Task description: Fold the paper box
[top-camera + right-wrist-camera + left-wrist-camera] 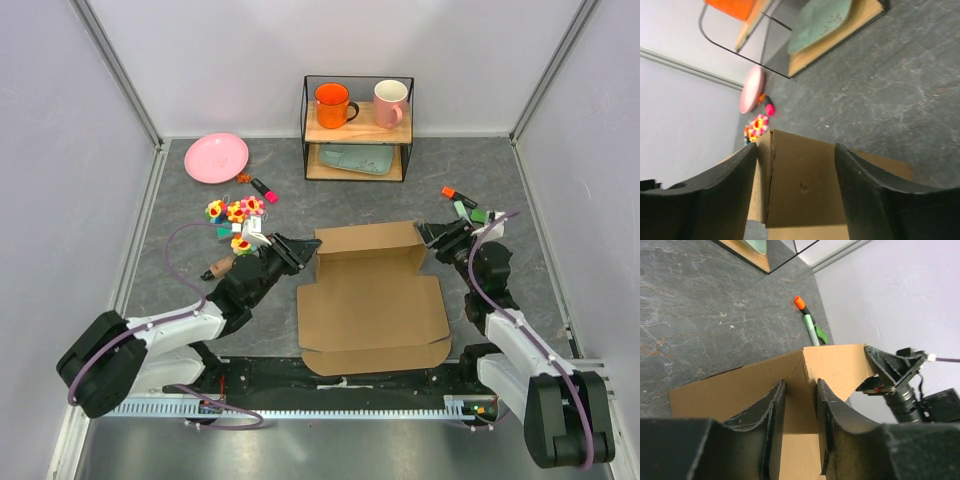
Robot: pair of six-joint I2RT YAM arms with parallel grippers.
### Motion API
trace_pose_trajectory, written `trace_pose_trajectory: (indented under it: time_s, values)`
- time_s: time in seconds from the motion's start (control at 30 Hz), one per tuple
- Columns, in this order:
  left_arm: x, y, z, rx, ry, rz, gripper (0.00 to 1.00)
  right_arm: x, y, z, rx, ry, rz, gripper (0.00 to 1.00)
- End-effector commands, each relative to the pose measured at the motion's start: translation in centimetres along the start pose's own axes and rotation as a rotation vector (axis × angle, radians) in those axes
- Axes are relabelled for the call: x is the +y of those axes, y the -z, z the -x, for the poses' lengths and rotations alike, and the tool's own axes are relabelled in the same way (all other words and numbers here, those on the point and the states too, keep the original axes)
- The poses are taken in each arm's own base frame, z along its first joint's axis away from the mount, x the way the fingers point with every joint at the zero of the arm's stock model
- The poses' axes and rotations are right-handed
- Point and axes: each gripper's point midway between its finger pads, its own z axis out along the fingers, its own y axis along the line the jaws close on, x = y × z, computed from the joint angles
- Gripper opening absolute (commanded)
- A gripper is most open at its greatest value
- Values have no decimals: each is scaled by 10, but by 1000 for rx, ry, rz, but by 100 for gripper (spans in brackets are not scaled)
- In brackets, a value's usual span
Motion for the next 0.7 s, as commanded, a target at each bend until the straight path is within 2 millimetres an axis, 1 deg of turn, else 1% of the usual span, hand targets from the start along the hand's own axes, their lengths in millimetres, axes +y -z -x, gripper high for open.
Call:
trace_pose_trajectory:
  time_s: [0.0,0.03,0.07,0.1,0.13,0.17,0.23,0.27,0.3,0.37,0.4,0.43,0.5,0.53,0.57,0.6,0.63,0.67]
  values:
    - [127,61,-62,338,-246,484,37,-46,20,-22,177,77,-306,73]
    - [122,60,-57,334,-265,479,40,-39,19,-13,162,100,-307,77]
    - [117,57,-51,321,-273,472,42,-22,14,6,122,145,-286,79]
    - [106,52,-42,306,-281,462,45,-23,18,7,140,155,-319,83]
    - [102,50,-38,301,-297,458,46,-22,16,11,143,166,-336,84]
    - [99,48,-33,292,-301,456,47,-13,13,21,133,186,-329,85]
    - [90,44,-24,280,-319,454,50,-13,13,22,142,190,-342,87]
    - [81,39,-17,263,-322,441,51,-10,13,25,137,201,-337,88]
    - [84,43,-16,273,-333,464,54,-8,12,27,132,205,-335,89]
    - [77,41,-4,248,-346,454,56,-2,12,34,121,223,-336,91]
    - [76,42,0,238,-352,463,59,1,11,36,119,226,-334,91]
    - [74,41,8,219,-356,460,61,5,8,40,115,229,-329,92]
    - [62,38,23,181,-358,444,65,10,5,45,108,228,-324,93]
    - [59,37,31,166,-361,446,66,19,1,52,95,231,-313,93]
    - [42,34,45,128,-356,414,68,24,-1,57,85,231,-308,93]
    - [34,33,53,105,-358,399,71,30,-5,63,73,238,-301,93]
    - [26,32,62,83,-367,385,73,44,-12,77,48,248,-286,94]
    - [7,29,77,44,-365,348,75,50,-15,81,46,253,-286,94]
